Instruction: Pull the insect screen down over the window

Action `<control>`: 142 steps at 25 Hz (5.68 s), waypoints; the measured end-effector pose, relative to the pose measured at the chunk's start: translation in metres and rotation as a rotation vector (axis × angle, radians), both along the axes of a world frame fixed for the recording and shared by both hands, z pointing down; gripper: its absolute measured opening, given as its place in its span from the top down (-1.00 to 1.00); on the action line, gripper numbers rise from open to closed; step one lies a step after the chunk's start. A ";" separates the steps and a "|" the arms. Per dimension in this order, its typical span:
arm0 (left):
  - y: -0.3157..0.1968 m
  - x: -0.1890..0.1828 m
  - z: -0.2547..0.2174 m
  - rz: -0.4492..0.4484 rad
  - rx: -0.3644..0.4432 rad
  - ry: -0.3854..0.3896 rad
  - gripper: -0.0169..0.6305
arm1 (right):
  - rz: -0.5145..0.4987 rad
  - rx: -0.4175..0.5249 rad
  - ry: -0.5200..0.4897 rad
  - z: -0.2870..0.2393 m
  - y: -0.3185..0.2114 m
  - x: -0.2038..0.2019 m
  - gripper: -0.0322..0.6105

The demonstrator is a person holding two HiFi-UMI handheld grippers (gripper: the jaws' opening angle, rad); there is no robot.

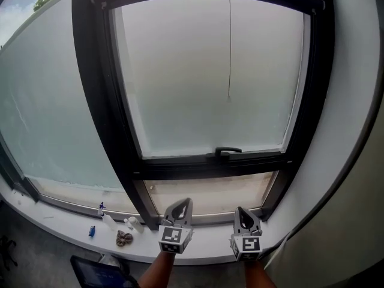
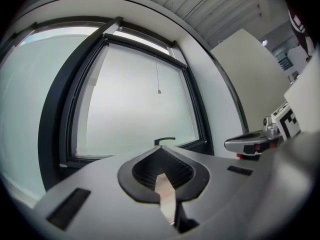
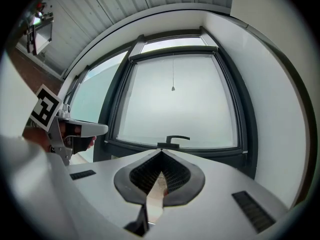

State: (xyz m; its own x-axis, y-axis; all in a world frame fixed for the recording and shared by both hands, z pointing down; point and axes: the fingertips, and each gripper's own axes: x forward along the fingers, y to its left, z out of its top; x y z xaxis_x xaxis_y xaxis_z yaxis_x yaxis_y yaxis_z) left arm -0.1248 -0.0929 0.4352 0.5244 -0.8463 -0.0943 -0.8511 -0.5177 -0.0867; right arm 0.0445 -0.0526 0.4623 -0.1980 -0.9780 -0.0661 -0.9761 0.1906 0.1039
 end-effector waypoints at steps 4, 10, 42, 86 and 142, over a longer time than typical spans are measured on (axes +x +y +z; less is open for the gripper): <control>-0.024 0.007 -0.011 0.007 0.027 -0.001 0.94 | -0.002 0.025 0.013 -0.014 -0.021 0.002 0.89; -0.070 0.022 -0.051 -0.015 0.132 -0.021 0.94 | -0.015 0.097 0.052 -0.051 -0.074 0.015 0.89; -0.223 0.031 -0.401 -0.347 0.782 -0.591 0.94 | 0.078 0.583 0.802 -0.379 -0.238 0.046 0.88; -0.238 0.026 -0.632 -0.632 0.790 -1.182 0.38 | 0.480 0.496 1.474 -0.659 -0.274 0.064 0.39; -0.237 0.012 -0.604 -0.479 0.532 -1.335 0.40 | 0.361 0.387 1.568 -0.633 -0.271 0.064 0.15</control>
